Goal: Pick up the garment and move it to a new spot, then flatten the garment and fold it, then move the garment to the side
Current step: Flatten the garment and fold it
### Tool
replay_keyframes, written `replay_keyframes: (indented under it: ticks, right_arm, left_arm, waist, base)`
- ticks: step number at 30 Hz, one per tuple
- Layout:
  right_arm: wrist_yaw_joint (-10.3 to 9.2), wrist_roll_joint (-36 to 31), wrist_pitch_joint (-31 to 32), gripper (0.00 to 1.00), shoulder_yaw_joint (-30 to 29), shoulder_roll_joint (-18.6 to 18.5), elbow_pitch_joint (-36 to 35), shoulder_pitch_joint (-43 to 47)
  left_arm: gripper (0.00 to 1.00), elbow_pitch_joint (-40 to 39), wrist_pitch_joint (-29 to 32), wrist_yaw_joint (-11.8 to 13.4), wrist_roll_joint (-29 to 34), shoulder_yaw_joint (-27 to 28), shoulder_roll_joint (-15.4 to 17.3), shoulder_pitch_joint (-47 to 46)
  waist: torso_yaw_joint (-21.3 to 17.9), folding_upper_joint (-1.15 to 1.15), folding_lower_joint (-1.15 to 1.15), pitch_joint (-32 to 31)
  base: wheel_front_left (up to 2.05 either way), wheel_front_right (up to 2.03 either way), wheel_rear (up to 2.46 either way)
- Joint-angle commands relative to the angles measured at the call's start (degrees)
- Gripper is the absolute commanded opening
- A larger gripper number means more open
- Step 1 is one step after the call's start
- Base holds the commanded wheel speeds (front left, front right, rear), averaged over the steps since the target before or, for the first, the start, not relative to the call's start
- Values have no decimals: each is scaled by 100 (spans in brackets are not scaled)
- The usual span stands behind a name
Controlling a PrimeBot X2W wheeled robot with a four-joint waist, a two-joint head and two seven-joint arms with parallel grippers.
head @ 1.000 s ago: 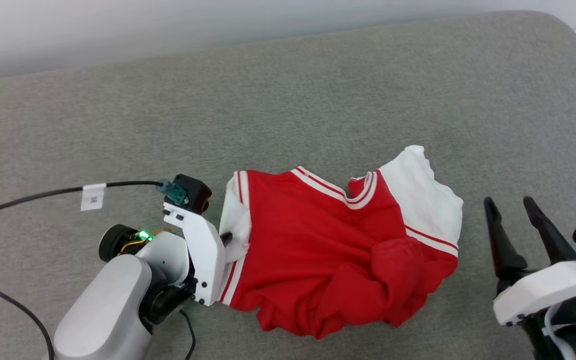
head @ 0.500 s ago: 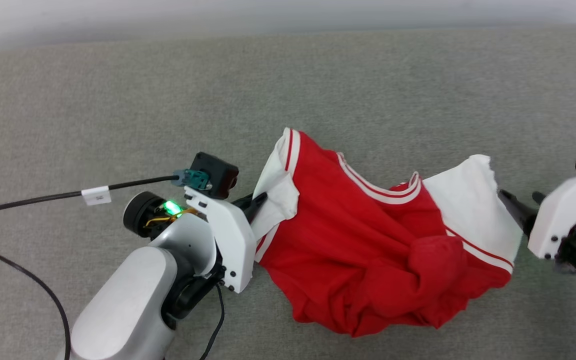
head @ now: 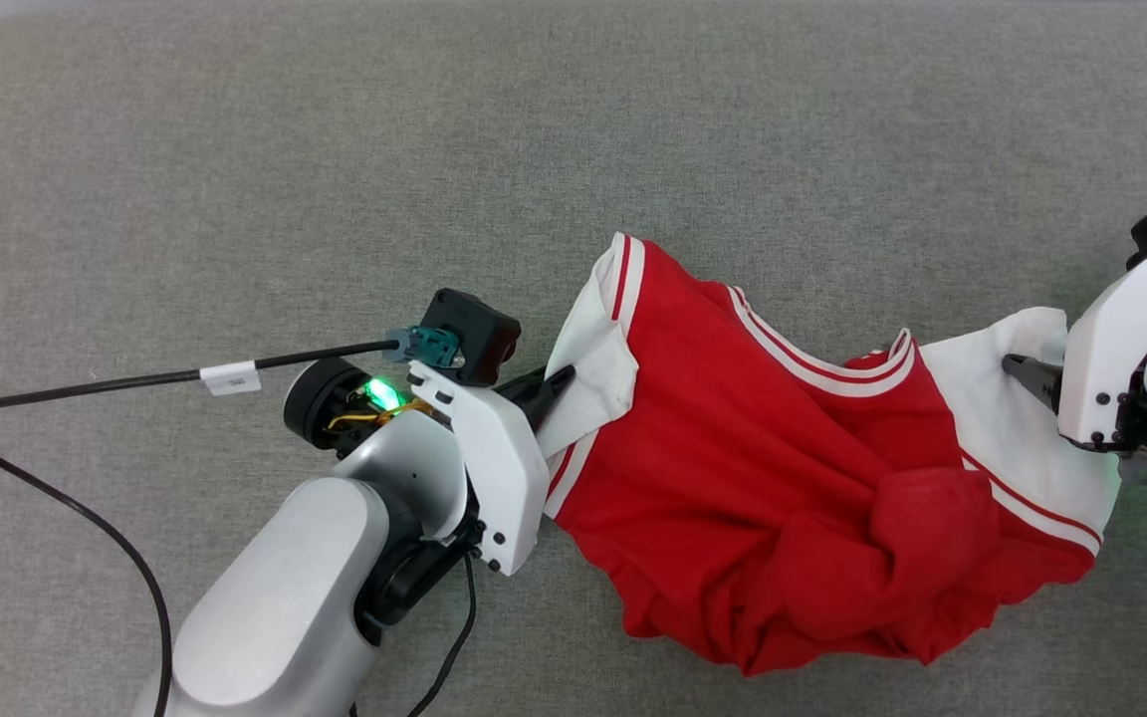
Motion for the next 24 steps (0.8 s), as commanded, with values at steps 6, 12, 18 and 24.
replay_keyframes:
  ticks: [6, 12, 18, 24]
  right_arm:
    - [-2, 155, 159, 0, 308, 162, 347, 192]
    - [-2, 135, -322, 0, 411, -153, -223, -176]
    - [-3, 31, -824, 0, 310, -409, -918, -345]
    - [-3, -97, -1164, 0, -91, -509, -1248, -576]
  left_arm:
    - [0, 37, -72, 52, -23, 97, 111, -12]
    - [0, -45, -253, 179, 36, 304, 280, -79]
    - [0, -153, -381, 325, 89, 570, 480, -233]
    - [0, 34, -507, 355, -61, 878, 559, -535]
  waist:
    - [-97, 0, 0, -112]
    - [-228, 0, 0, -449]
    - [-320, 0, 0, -985]
    - [-348, 0, 0, -1371]
  base:
    - [0, 0, 0]
    - [0, 0, 0]
    - [0, 0, 0]
    - [0, 0, 0]
